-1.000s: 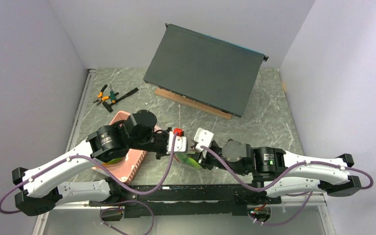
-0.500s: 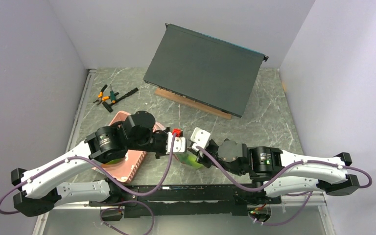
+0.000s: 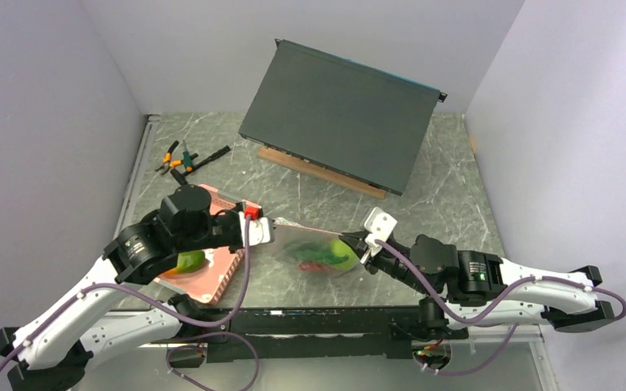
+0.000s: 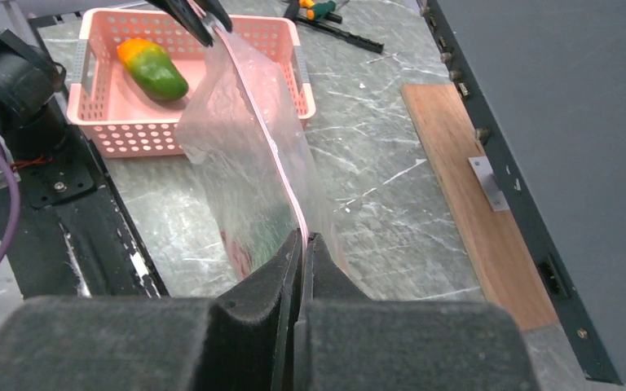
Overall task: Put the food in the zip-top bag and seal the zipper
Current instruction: Zip the zipper food storage bag at the center of the board.
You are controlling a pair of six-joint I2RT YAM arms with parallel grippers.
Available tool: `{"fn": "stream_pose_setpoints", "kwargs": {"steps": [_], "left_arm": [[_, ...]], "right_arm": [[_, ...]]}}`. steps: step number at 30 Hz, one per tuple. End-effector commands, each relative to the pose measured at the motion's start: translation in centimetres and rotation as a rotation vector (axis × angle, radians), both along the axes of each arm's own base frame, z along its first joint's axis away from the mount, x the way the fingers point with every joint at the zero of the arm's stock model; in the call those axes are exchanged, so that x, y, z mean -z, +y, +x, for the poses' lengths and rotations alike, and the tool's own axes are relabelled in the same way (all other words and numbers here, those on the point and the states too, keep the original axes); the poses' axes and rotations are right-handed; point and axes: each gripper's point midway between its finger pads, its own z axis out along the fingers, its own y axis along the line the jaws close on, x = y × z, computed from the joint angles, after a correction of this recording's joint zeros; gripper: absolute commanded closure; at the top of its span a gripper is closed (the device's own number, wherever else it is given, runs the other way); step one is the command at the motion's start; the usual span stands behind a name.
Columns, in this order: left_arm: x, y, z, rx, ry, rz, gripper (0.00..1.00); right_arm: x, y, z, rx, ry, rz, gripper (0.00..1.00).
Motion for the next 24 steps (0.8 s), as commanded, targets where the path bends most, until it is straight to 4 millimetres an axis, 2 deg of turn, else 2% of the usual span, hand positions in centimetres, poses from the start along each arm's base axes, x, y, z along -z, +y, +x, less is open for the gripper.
{"fn": "stream_pose_setpoints", "kwargs": {"steps": [1,11,17,18,19,20,22,24], "left_arm": [[2.2,3.2,1.5,-0.109,-0.025,0.079,1.0],[2.6,4.1,1.5,-0.121,-0.038,0.056,1.0],[1.2,3.6,2.6,-0.178,-0.034,-0.006,1.0],[0.8,3.5,2.7,-0.188,-0.029,-0.019,0.87],[0.3,3.5,2.8,-0.198,-0.027,-0.036,0.65],[-0.4,3.5,3.1,-0.222,-0.026,-0.071,0.5],[-2.4,3.4,3.1,-0.244,-0.041,-0.155,0.28],[-4.1,3.7,2.7,-0.256,-0.048,-0.229,0.13]], "right_arm": [[-1.2,-2.7,1.3,0.097,-0.048,0.013,1.0],[-1.2,-4.5,1.5,0.119,-0.051,0.02,1.0],[-1.4,-3.6,1.0,0.086,-0.036,0.038,1.0],[-1.3,-3.5,1.1,0.089,-0.036,0.036,1.0],[-1.4,-3.5,1.2,0.097,-0.033,0.038,1.0],[-1.4,-3.6,1.4,0.12,-0.028,0.038,1.0],[-1.4,-4.2,2.3,0.2,-0.023,0.03,1.0],[-1.6,-5.3,3.2,0.288,-0.029,0.028,1.0]]}}
